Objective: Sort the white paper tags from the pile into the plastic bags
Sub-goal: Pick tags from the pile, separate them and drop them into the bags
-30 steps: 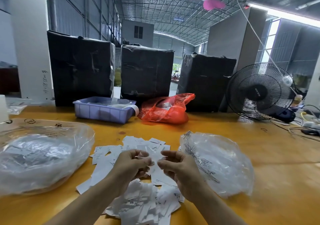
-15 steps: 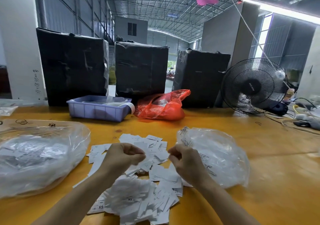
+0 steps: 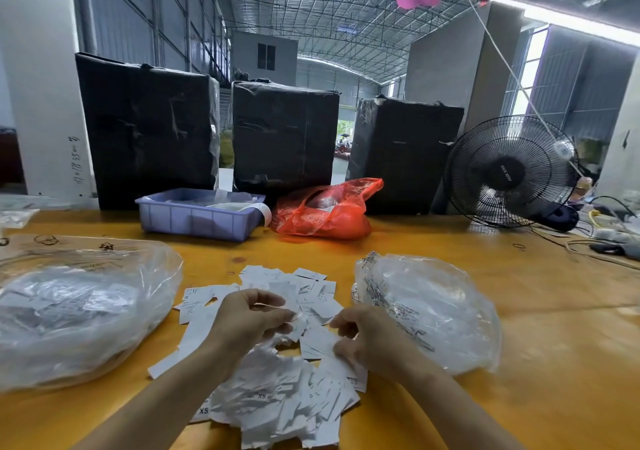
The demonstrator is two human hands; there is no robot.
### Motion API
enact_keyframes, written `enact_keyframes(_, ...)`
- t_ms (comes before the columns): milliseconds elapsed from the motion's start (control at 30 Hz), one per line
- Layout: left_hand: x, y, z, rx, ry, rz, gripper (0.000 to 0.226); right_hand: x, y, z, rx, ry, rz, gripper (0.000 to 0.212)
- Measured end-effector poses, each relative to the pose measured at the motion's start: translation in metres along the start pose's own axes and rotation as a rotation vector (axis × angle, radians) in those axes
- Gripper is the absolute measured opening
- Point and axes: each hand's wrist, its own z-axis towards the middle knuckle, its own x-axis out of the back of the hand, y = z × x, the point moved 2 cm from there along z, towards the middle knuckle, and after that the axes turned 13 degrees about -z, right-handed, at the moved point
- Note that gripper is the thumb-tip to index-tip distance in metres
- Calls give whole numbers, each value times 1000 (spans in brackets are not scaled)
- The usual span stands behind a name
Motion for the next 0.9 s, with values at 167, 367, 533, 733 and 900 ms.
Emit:
enact_keyframes(167,4,3,1,-33,59,-34,22,-3,3,0,-97,69,187,32)
enact_keyframes(367,8,3,3,-6,70,-133,20,2,2,4,-183,214,357,23)
enact_keyframes(533,4,4,-1,28,38,-142,25,4,1,3,-300,124,924,35)
enact_keyframes(733,-5,5,-4,70,13,-181,26,5,-6,5,-414,-84,1448,43)
enact_keyframes(900,-9,2,-4,96,1,-182,26,8,-11,4,-447,-108,1597,29)
